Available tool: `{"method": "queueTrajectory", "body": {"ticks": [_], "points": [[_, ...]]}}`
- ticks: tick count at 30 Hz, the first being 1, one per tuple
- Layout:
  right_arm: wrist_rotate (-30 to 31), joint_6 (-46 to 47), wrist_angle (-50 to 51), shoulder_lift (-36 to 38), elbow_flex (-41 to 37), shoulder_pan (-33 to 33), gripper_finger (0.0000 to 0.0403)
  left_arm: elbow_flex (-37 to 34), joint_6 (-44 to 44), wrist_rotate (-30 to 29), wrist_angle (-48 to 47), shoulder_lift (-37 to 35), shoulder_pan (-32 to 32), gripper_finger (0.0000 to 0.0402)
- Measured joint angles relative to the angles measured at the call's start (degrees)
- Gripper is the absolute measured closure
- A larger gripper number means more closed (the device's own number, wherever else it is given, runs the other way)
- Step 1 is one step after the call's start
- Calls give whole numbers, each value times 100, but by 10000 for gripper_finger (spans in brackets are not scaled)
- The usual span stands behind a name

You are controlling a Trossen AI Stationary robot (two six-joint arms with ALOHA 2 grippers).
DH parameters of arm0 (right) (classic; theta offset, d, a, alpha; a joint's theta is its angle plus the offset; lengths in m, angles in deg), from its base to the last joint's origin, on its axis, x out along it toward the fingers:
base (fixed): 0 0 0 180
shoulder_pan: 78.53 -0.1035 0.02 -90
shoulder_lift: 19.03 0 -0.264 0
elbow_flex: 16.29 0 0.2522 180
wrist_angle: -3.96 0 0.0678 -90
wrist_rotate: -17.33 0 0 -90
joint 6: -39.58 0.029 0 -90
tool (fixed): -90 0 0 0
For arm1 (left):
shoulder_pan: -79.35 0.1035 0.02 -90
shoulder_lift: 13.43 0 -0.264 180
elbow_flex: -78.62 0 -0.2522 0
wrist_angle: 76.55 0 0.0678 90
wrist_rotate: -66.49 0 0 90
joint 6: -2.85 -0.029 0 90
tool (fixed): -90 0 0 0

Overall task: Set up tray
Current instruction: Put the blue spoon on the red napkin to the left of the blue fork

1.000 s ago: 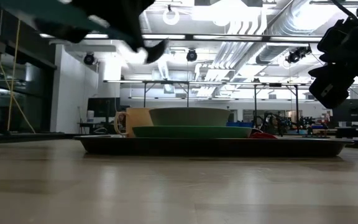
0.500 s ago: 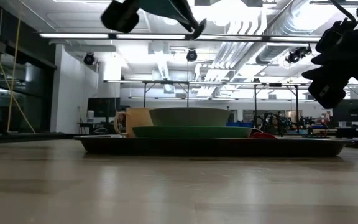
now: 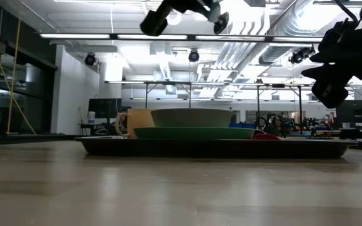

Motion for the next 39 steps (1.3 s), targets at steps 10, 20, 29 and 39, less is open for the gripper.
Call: {"method": "queueTrajectory", "body": {"ticks": [10,20,29,39], "points": [[-17,537,-218,0,0,0,304,0,-281,-293,367,0,296,391],[332,526,-996,-60,0,-1,304,290,-471,-190,959,496,498,391],[230,533,-1139,-299,0,-2,304,2340,-1285,33,-166,1609,760,391],[199,524,-1416,-553,0,-2,304,3602,-1670,-12,-756,2283,964,391]]}}
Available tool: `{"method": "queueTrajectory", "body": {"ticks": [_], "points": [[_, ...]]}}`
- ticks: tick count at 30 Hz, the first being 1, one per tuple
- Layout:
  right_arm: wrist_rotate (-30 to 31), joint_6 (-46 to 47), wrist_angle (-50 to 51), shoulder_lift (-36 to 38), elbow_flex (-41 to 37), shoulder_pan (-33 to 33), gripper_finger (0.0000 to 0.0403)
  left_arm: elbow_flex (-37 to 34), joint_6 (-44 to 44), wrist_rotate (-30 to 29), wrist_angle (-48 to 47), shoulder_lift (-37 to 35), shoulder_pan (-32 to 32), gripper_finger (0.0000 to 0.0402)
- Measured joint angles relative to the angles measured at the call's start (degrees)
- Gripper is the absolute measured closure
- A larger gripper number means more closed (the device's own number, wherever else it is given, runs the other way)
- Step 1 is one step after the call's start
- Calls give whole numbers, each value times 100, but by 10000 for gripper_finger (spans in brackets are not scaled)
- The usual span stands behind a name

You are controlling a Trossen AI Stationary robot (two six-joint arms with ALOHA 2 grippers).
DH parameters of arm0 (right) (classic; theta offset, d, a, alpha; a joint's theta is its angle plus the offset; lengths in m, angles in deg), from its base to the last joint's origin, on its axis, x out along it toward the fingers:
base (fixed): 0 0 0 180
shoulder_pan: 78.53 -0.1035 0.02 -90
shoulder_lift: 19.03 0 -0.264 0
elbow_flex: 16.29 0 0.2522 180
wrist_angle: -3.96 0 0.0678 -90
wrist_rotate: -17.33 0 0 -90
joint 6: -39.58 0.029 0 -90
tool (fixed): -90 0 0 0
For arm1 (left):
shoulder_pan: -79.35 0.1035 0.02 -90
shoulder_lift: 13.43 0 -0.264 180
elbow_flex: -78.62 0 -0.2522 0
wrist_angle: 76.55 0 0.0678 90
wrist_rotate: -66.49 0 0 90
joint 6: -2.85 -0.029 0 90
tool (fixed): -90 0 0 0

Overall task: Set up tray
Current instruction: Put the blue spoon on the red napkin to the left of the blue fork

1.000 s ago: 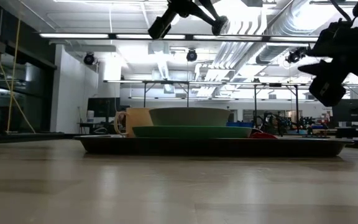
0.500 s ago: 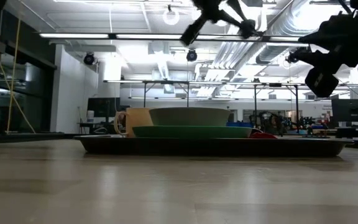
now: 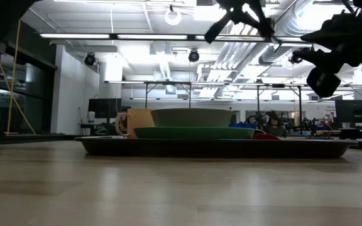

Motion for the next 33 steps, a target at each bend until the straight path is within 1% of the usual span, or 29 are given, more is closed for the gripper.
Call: {"method": "queueTrajectory", "body": {"ticks": [10,12,17,21,24,28,33], "points": [[347,18,-257,-213,0,0,302,-11,36,-181,-47,128,17,391],[408,50,-299,-270,0,0,293,4,13,-306,23,152,18,391],[451,197,-324,-363,0,0,256,-13,-1,-305,21,217,54,391],[690,267,-542,-473,0,0,226,-7,-61,-415,69,198,58,391],[1020,304,-593,-582,8,0,210,-7,-108,-465,67,200,58,391],[1360,321,-596,-798,102,0,201,-7,-108,-478,68,200,86,391],[1390,306,-603,-1186,297,0,208,-7,-158,-552,62,200,126,391]]}}
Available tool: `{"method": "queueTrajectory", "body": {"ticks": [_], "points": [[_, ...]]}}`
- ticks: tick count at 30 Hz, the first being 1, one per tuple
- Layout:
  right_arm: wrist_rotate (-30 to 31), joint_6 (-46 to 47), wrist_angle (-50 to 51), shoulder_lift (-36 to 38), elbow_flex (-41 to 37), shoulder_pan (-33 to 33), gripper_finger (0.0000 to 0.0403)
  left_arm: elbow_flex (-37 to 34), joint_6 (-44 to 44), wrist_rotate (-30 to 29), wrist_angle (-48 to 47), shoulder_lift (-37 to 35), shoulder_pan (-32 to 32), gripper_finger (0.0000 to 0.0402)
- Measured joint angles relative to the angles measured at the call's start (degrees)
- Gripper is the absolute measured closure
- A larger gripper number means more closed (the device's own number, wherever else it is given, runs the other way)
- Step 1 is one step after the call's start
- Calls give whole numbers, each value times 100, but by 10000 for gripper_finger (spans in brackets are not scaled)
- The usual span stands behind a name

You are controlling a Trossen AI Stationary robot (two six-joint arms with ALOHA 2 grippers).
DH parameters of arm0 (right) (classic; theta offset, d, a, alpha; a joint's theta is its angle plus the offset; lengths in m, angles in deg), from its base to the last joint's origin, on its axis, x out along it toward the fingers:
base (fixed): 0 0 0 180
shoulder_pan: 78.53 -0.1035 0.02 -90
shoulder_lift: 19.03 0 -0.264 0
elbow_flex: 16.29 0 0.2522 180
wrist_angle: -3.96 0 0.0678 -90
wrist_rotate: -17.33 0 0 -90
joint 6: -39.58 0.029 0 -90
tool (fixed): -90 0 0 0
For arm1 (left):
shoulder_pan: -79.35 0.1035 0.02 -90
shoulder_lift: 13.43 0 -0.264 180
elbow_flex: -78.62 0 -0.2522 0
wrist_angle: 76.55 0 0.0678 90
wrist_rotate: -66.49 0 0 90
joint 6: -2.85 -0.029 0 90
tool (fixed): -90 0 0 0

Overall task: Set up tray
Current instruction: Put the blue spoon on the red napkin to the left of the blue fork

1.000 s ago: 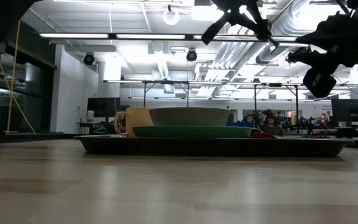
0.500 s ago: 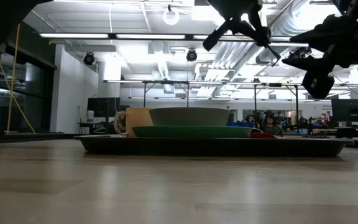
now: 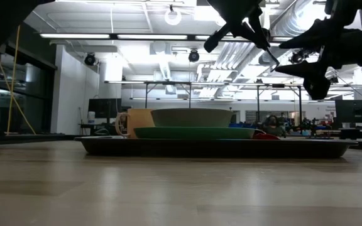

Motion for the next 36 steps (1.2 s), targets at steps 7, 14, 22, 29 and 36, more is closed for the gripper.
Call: {"method": "queueTrajectory", "body": {"ticks": [7,14,22,29,36], "points": [[3,-23,-8,-590,304,0,210,0,-9,-15,-1,0,15,391],[45,-51,-259,-1092,474,9,201,0,-50,-21,-42,0,41,391],[75,-20,-712,-1393,479,9,202,0,-79,-26,-44,0,43,391],[348,-9,-769,-1419,485,13,206,0,-98,-26,-39,0,39,391],[531,126,-765,-1419,485,13,221,0,-96,-26,25,0,39,391]]}}
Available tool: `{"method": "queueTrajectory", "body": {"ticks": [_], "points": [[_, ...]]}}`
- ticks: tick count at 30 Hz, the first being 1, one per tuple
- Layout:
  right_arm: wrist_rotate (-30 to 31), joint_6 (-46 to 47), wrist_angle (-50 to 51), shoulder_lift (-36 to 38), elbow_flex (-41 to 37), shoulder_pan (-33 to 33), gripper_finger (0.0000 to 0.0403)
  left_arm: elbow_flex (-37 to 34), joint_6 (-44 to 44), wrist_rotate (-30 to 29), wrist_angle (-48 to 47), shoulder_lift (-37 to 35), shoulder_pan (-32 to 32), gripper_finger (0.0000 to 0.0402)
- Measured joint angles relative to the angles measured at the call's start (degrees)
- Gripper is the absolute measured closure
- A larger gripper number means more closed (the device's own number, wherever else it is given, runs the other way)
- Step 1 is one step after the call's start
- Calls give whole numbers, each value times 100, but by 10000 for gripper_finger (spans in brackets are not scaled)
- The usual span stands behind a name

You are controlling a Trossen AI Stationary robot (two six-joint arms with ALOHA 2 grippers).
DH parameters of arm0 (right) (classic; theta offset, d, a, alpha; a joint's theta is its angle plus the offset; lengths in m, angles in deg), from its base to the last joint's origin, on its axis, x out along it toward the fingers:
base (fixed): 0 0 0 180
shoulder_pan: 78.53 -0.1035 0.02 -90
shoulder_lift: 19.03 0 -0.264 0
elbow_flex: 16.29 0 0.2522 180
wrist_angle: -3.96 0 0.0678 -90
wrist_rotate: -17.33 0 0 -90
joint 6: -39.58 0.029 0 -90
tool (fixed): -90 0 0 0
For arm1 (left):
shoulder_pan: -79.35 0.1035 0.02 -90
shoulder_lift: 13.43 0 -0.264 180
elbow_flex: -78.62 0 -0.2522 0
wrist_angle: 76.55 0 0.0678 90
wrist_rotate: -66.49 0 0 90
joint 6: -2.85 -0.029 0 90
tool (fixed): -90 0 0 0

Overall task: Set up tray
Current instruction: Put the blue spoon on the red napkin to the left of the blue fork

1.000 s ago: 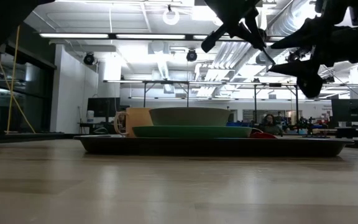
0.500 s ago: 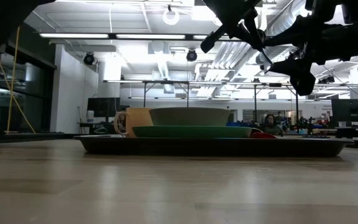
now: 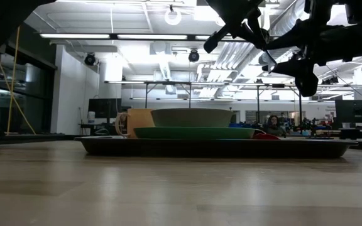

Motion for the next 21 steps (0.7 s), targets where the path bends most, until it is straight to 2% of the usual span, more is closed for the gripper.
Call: {"method": "queueTrajectory", "body": {"ticks": [21], "points": [[459,101,94,0,2,-2,284,-4,-46,132,199,83,9,392]]}}
